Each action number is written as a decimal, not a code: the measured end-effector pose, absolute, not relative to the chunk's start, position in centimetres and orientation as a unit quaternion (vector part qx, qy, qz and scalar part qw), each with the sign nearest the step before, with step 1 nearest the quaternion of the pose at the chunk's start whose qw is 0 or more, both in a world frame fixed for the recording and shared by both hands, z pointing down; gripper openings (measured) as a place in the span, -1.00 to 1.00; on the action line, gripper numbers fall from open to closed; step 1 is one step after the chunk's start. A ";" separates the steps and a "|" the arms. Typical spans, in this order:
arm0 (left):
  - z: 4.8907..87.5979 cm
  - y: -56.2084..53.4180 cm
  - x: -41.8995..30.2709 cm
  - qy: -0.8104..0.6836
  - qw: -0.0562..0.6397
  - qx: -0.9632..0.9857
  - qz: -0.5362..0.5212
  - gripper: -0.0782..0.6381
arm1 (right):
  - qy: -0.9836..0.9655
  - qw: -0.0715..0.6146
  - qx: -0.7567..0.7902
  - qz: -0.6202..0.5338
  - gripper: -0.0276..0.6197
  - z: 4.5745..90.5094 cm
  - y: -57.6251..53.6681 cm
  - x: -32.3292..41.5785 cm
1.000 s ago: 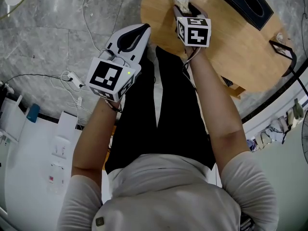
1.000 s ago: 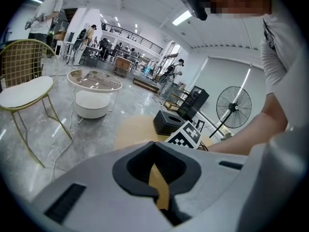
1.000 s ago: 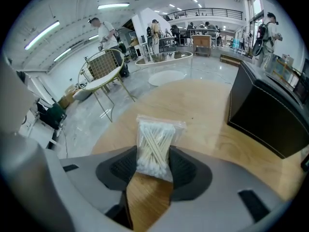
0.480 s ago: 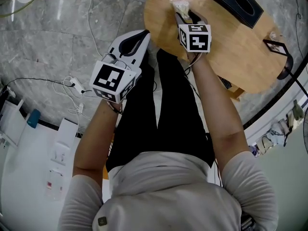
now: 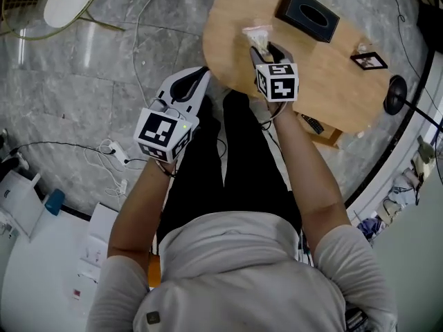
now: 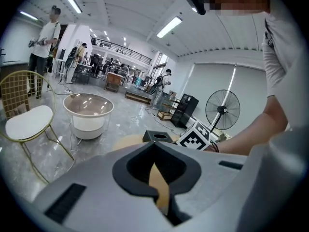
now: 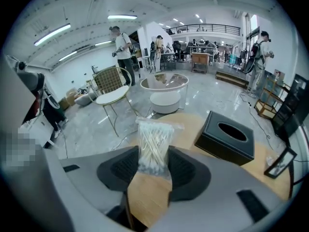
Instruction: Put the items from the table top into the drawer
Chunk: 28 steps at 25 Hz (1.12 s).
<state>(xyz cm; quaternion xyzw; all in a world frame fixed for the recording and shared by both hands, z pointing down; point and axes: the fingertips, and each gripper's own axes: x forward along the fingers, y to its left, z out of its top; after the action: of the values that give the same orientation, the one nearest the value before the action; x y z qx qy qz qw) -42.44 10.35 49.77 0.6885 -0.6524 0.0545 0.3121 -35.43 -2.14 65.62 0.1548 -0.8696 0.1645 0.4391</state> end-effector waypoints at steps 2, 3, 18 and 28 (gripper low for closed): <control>47.0 10.8 -41.9 -0.649 0.304 0.695 0.051 -0.76 | -0.873 0.430 0.160 0.165 -0.30 62.6 -1.6 -34.5; 45.7 10.9 -41.7 -0.647 0.299 0.700 0.051 -0.76 | -0.875 0.425 0.164 0.164 -0.30 61.0 -1.3 -34.1; 29.4 16.2 -37.4 -0.625 0.231 0.743 0.065 -0.76 | -0.909 0.338 0.200 0.143 -0.30 39.2 3.9 -28.5; 21.2 18.1 -37.5 -0.629 0.174 0.756 0.056 -0.76 | -0.930 0.281 0.210 0.108 -0.30 27.7 6.8 -26.4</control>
<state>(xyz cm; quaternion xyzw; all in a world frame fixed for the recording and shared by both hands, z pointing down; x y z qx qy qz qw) -37.55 18.09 21.22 0.7557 -0.6289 0.0560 0.1736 -26.39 6.76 27.68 0.2100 -0.9302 0.1084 0.2808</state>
